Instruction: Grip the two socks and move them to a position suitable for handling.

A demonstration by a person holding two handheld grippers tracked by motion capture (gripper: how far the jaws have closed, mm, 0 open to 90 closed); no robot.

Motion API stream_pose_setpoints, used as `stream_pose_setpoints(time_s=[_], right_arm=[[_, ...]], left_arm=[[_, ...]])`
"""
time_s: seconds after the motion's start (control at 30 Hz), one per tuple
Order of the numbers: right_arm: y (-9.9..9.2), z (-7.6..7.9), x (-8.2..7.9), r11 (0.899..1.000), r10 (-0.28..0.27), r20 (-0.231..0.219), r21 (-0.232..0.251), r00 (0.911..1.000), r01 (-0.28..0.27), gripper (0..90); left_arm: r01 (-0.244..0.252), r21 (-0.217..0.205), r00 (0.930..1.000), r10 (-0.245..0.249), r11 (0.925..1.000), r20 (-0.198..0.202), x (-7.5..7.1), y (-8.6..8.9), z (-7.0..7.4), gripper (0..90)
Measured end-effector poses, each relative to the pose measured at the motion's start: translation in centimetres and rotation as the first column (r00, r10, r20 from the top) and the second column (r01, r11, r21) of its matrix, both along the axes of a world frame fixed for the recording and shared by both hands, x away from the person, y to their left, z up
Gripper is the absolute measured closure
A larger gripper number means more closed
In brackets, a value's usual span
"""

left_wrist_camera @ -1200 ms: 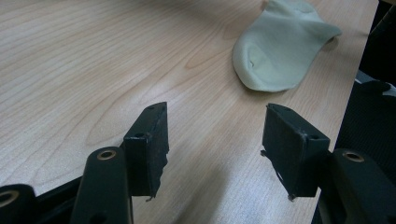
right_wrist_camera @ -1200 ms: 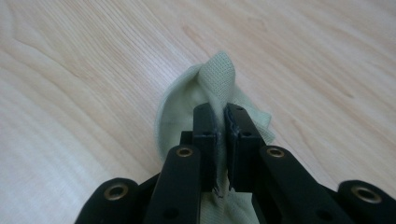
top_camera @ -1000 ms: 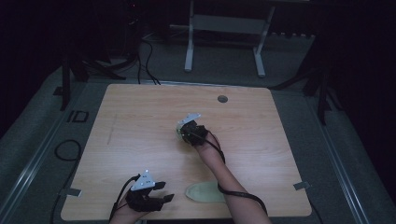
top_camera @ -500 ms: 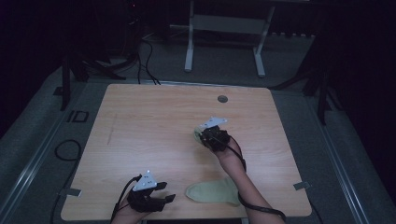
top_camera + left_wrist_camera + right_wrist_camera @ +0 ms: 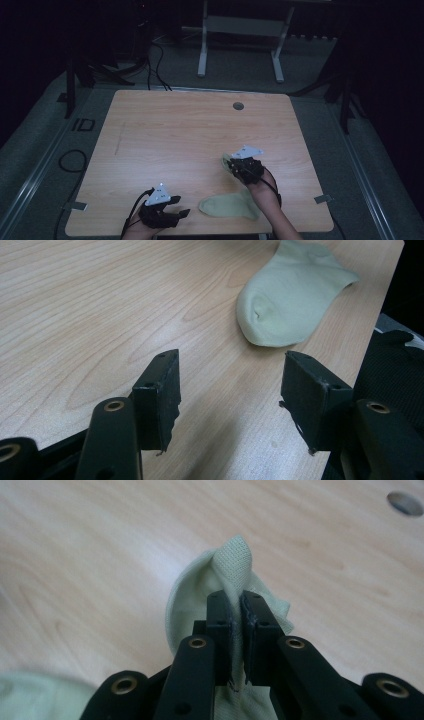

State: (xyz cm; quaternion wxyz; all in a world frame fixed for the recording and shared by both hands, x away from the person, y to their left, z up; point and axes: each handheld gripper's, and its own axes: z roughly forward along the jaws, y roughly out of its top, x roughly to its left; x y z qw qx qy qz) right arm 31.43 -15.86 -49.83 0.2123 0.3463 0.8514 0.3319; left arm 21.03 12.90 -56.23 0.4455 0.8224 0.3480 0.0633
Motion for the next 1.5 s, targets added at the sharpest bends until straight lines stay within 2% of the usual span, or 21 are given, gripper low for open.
stream_pose_setpoints(time_s=[0.17, 0.4, 0.47, 0.5, 0.7, 0.83, 0.93, 0.97, 1.0, 1.07, 1.17, 1.3, 1.37, 1.5], right_arm=[[-0.3, -1.8, -0.8, 1.0, -0.004, -0.027, -0.005, 0.9996, 0.004, 83.4], [-0.1, -4.7, -0.4, 1.0, 0.004, -0.1, -0.029, 0.9949, -0.007, 81.8], [0.2, -5.3, -0.4, 0.999, 0.01, -0.109, -0.051, 0.994, -0.016, 80.3], [0.2, -5.5, -0.4, 0.999, 0.01, -0.096, -0.043, 0.9953, -0.014, 79.9], [0.5, -5.5, 0.1, 0.999, -0.001, -0.095, -0.048, 0.9955, -0.003, 78.9], [1.1, -5.5, 1.0, 0.999, -0.012, -0.087, -0.051, 0.9961, 0.008, 77.8], [1.2, -5.5, 1.4, 0.999, -0.013, -0.095, -0.044, 0.9954, 0.009, 73.4], [1.3, -5.4, 1.5, 0.999, -0.006, -0.109, -0.037, 0.994, 0.002, 69.3], [1.3, -5.0, 1.6, 0.999, 0.007, -0.115, -0.032, 0.9934, -0.011, 61.8], [1.1, -4.2, 1.5, 1.0, 0.023, -0.104, -0.018, 0.9943, -0.025, 55.8], [0.4, -2.1, 1.6, 0.999, 0.037, -0.065, 0.009, 0.9972, -0.037, 54.7], [-0.6, 0.3, 2.6, 0.998, 0.042, -0.033, 0.044, 0.9986, -0.04, 57.2], [-0.8, 0.7, 3.0, 0.998, 0.053, -0.044, 0.047, 0.9976, -0.051, 57.2], [-0.7, -0.2, 3.7, 0.996, 0.088, -0.085, 0.034, 0.9925, -0.085, 56.9]], left_arm=[[-0.002, 0.001, 1.0, 0.002, 1.0, 0.0, 0.0, -0.3, 0.0, 41.1], [-0.001, 0.005, 0.9999, 0.001, 1.0, 0.011, 0.2, -1.2, 0.5, 41.1], [-0.001, 0.013, 0.9999, 0.001, 0.9999, 0.013, 0.4, -1.4, 0.5, 41.1], [-0.001, 0.016, 0.9999, 0.001, 0.9999, 0.015, 0.6, -1.6, 0.6, 41.0], [-0.005, 0.024, 0.9998, 0.004, 0.9997, 0.018, 1.2, -2.0, 0.9, 41.0], [-0.011, 0.032, 0.9997, 0.011, 0.9994, 0.022, 2.2, -2.6, 1.3, 41.0], [-0.014, 0.027, 0.9997, 0.013, 0.9995, 0.019, 2.7, -2.9, 1.5, 41.0], [-0.015, 0.024, 0.9997, 0.015, 0.9996, 0.019, 3.2, -3.1, 1.8, 41.0], [-0.013, 0.024, 0.9998, 0.013, 0.9996, 0.017, 3.5, -3.2, 2.0, 41.0], [-0.008, 0.036, 0.9998, 0.008, 0.9993, 0.017, 4.0, -3.6, 2.4, 40.9], [-0.001, 0.062, 0.9995, 0.0, 0.9981, 0.031, 5.1, -4.4, 3.0, 39.1], [-0.009, 0.063, 0.9997, 0.007, 0.998, 0.022, 7.2, -5.6, 3.6, 39.1], [-0.018, 0.067, 0.9998, 0.017, 0.9976, 0.011, 8.4, -6.6, 3.6, 39.0], [-0.018, 0.105, 0.9998, 0.018, 0.9943, 0.001, 10.0, -8.1, 3.2, 38.9]])
